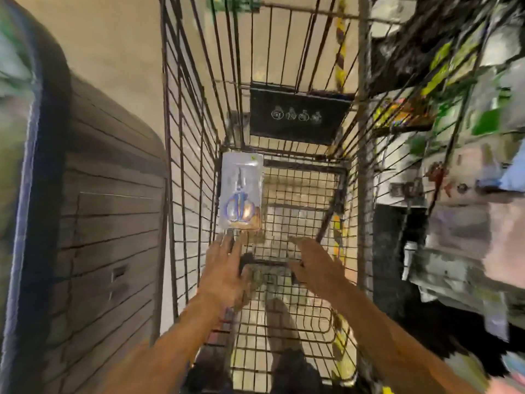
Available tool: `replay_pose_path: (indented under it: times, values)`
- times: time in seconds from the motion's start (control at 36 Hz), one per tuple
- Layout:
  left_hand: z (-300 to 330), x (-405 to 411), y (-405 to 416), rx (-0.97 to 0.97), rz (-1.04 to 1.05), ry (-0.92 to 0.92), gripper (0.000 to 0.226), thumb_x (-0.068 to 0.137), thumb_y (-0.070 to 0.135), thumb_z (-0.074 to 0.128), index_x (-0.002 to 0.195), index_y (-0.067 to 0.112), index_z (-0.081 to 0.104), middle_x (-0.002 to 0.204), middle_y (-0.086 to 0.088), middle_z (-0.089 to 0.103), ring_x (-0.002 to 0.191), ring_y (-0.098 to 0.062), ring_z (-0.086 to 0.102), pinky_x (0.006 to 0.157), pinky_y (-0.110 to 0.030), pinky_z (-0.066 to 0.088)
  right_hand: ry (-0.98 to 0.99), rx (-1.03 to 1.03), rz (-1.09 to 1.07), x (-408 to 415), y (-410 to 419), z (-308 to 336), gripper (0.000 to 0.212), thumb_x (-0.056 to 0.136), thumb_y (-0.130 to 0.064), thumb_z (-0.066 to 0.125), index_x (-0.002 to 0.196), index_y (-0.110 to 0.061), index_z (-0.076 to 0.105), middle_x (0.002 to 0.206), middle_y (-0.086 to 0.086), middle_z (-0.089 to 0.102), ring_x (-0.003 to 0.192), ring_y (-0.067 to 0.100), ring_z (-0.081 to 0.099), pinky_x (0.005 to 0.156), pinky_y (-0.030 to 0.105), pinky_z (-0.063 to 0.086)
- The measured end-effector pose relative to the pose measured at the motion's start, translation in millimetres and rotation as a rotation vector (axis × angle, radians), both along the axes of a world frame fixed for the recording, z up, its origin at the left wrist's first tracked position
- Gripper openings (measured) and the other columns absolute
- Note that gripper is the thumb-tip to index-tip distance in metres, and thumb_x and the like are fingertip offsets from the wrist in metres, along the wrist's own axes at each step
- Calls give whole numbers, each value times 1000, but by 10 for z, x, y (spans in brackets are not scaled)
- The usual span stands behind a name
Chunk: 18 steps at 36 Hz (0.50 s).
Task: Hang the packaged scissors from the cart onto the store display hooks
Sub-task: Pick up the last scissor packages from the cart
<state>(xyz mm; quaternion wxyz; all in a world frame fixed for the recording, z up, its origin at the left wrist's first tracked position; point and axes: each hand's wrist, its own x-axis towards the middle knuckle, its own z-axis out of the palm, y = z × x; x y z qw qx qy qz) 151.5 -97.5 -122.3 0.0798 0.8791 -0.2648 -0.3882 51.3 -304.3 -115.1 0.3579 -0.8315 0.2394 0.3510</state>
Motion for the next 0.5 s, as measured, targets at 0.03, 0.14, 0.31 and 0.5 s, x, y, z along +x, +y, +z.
replay_pose_path:
  times: [0.03,0.14,0.31,0.5]
  values:
    - [-111,23,-5,-17,-3,-17,74,93,40,48,158,14,25,163,-19,27,151,-38,23,125,-43,11,0,9,-17,44,21,-138,59,104,-32,52,157,-26,28,163,1,27,150,19,27,113,18,24]
    - [-517,93,54,-40,27,-95,69,86,38,54,147,7,44,150,-24,46,138,-45,44,121,-40,21,11,67,-140,301,113,-502,53,98,-20,63,148,-13,45,147,14,49,130,24,51,107,24,41]
    - [-712,200,20,-32,132,-105,70,85,34,60,148,10,42,153,-16,44,139,-38,41,117,-33,21,-92,120,-293,821,210,-1055,40,93,-8,69,129,-23,56,109,-8,62,86,9,64,70,6,48]
    - [-845,185,67,-69,131,-91,75,88,35,59,154,11,34,155,-15,38,145,-37,33,123,-45,27,-191,105,-479,1164,440,-1556,26,84,-38,71,107,-33,59,96,2,70,82,32,72,67,54,59]
